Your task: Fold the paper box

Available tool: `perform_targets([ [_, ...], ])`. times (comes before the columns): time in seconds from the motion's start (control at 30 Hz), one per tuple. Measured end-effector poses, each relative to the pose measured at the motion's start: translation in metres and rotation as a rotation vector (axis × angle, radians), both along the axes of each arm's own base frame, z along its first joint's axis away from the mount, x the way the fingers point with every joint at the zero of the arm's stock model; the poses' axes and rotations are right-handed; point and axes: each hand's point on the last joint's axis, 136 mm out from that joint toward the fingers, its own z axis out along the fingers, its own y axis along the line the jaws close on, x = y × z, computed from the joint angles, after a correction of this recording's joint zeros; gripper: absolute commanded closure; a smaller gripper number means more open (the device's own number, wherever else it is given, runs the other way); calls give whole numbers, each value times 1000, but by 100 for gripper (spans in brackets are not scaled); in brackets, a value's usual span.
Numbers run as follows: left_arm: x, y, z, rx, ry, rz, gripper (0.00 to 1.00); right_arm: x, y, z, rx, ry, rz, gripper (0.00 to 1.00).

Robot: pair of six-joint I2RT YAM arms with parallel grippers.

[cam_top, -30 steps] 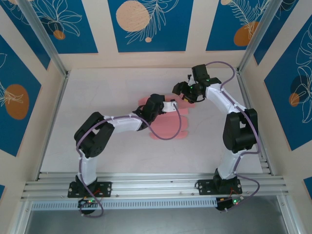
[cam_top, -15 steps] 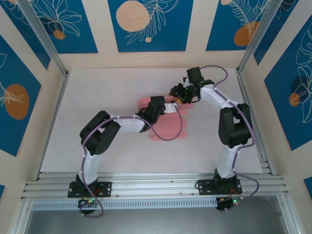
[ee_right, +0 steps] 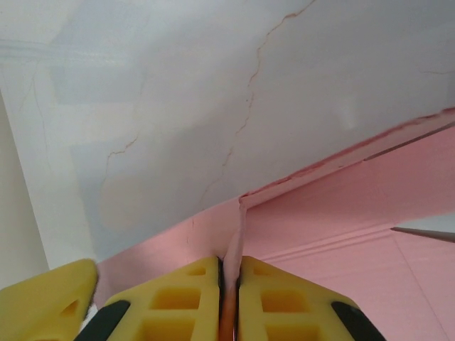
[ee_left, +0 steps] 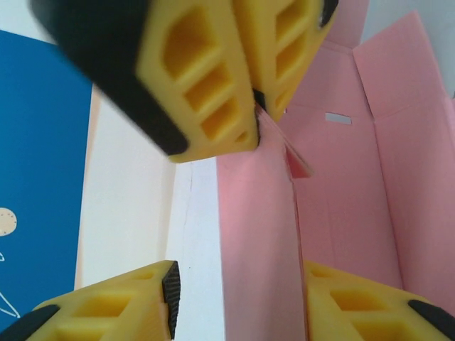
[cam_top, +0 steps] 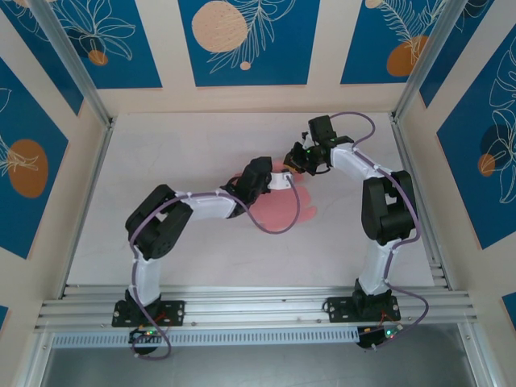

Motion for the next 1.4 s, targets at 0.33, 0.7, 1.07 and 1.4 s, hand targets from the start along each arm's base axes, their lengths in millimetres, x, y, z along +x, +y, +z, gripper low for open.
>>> perform_targets([
  [0.33,-4,36,-12,19,77,26,68,3,0,2,8,-16,-1,87],
  [0.7,3,40,-11,14,58,43,100,4,0,2,4,-15,-3,75],
  [1.07,4,41,-9,43,-29,14,100,-17,-34,34,-26,-81,-46,55],
  [1.4,8,39,2,35,-88,6,100,-70,-115,-9,-12,-8,-225,57],
])
